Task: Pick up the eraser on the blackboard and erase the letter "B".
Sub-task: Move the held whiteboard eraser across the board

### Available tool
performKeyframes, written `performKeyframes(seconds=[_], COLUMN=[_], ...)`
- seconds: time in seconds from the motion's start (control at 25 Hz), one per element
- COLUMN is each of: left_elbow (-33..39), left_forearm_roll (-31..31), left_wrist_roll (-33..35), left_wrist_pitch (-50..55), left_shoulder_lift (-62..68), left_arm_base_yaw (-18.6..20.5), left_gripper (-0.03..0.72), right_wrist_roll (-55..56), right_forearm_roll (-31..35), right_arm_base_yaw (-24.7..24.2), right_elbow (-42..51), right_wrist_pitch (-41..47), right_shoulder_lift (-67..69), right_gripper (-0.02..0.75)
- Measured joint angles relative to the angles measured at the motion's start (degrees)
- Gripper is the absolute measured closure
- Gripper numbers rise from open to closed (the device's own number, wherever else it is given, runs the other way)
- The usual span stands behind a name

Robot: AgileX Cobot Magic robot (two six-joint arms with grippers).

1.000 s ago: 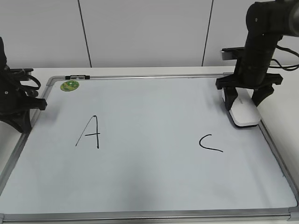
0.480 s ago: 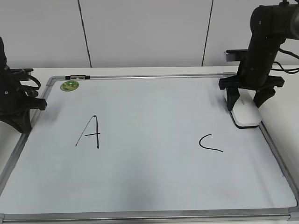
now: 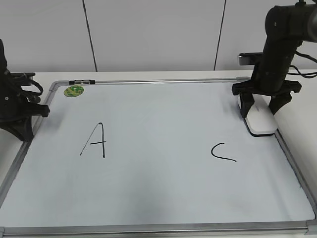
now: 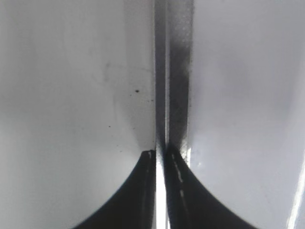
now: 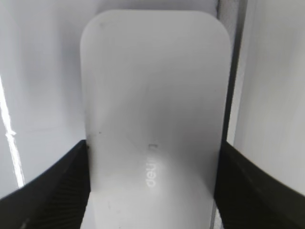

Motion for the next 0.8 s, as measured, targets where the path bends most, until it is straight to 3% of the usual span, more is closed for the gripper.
performKeyframes(seconds=[0.8], left_elbow=[0.0], left_forearm_roll=[0.0], left_wrist_roll=[0.0], left_wrist_pitch=[0.0], left_shoulder_lift=[0.0], left_arm_base_yaw=[0.0], left_gripper=[0.664], right_wrist_roll=[-0.13], right_forearm_roll=[-0.09], right_arm_base_yaw=[0.0], right_elbow=[-0.02], right_wrist_pitch=[0.0], right_shoulder_lift=[0.0], right_gripper=[0.204])
